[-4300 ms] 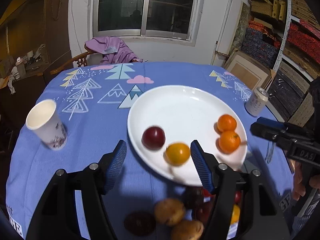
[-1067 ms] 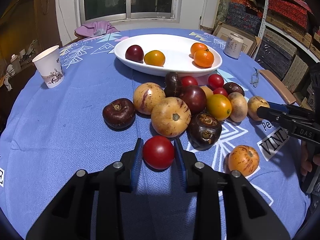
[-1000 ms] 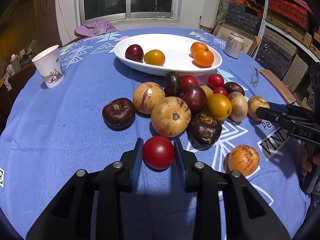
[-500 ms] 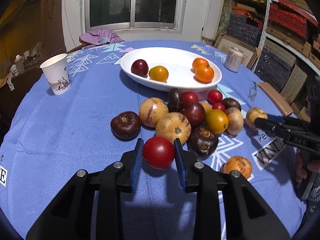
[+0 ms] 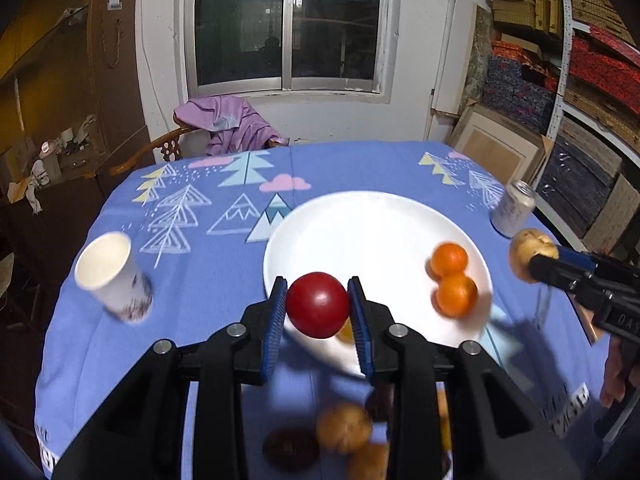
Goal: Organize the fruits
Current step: 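Carry the pear-like fruit and tomato onto the white plate and open both tools, then move both tools back to the fruit cluster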
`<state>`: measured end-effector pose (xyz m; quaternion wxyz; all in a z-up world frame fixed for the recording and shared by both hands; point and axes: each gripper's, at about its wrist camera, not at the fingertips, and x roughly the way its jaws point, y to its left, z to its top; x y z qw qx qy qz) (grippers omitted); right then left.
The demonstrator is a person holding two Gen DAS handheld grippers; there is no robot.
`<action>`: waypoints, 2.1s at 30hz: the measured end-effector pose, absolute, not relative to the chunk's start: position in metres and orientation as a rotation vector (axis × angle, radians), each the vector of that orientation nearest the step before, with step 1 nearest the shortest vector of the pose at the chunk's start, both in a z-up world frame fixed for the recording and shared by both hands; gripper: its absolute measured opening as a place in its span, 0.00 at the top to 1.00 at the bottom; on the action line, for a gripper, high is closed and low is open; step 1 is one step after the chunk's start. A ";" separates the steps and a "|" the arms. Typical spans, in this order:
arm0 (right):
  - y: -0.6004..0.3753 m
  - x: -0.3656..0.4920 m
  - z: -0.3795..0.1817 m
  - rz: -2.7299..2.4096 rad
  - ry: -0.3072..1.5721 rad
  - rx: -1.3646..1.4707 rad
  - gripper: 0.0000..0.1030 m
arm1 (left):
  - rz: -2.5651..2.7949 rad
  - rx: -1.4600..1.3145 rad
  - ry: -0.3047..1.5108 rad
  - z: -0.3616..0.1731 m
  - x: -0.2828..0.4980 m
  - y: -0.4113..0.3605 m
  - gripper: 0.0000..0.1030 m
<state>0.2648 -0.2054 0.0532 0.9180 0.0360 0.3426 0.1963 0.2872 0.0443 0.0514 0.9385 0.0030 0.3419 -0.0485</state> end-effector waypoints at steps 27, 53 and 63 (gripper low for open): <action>-0.156 0.360 -0.004 0.392 0.797 -0.042 0.55 | -0.024 0.054 0.733 -0.006 0.403 0.031 0.40; -0.175 0.222 0.040 0.462 0.696 -0.028 0.55 | 0.095 0.176 0.488 0.060 0.220 0.032 0.32; -0.194 0.174 0.021 0.459 0.702 -0.004 0.55 | 0.081 0.168 0.480 0.055 0.179 0.029 0.27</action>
